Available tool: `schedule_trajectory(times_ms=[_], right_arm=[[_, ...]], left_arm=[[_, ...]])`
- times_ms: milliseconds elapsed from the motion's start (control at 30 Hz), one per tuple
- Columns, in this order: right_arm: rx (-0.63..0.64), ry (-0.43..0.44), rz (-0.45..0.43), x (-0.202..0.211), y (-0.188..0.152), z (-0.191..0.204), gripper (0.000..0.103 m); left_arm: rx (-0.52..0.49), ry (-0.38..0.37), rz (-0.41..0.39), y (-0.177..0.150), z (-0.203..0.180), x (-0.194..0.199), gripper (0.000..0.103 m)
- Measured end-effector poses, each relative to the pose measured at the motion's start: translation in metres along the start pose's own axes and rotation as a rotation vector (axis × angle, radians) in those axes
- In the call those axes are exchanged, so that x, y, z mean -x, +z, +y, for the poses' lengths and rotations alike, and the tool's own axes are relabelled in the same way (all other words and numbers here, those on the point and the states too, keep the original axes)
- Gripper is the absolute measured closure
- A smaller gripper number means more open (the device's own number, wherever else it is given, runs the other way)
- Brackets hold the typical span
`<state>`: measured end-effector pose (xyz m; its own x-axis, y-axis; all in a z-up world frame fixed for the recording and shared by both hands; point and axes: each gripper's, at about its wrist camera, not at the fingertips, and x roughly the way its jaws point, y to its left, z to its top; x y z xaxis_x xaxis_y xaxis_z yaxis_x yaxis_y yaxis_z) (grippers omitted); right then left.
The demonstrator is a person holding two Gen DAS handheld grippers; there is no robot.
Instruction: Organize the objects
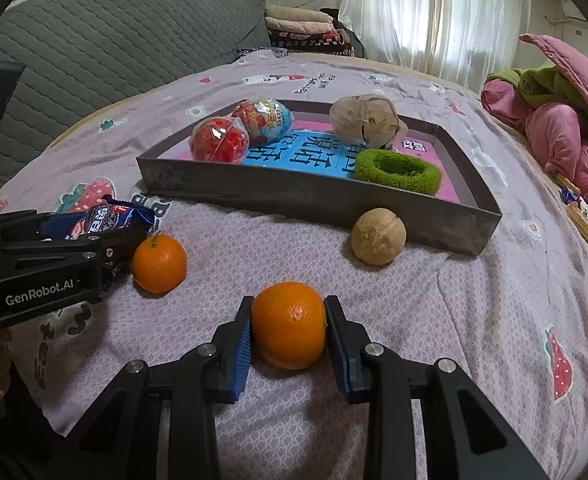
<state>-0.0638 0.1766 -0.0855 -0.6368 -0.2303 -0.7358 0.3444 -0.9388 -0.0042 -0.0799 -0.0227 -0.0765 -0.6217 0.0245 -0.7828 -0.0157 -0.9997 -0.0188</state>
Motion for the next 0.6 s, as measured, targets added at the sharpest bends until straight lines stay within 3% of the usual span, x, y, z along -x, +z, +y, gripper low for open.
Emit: schedule_trajectory(times_ms=[600], right_arm=[[-0.01, -0.02, -0.142, 0.046, 0.025, -0.017, 0.069]], left_arm=[[-0.041, -0.036, -0.117, 0.027, -0.023, 0.044, 0.049]])
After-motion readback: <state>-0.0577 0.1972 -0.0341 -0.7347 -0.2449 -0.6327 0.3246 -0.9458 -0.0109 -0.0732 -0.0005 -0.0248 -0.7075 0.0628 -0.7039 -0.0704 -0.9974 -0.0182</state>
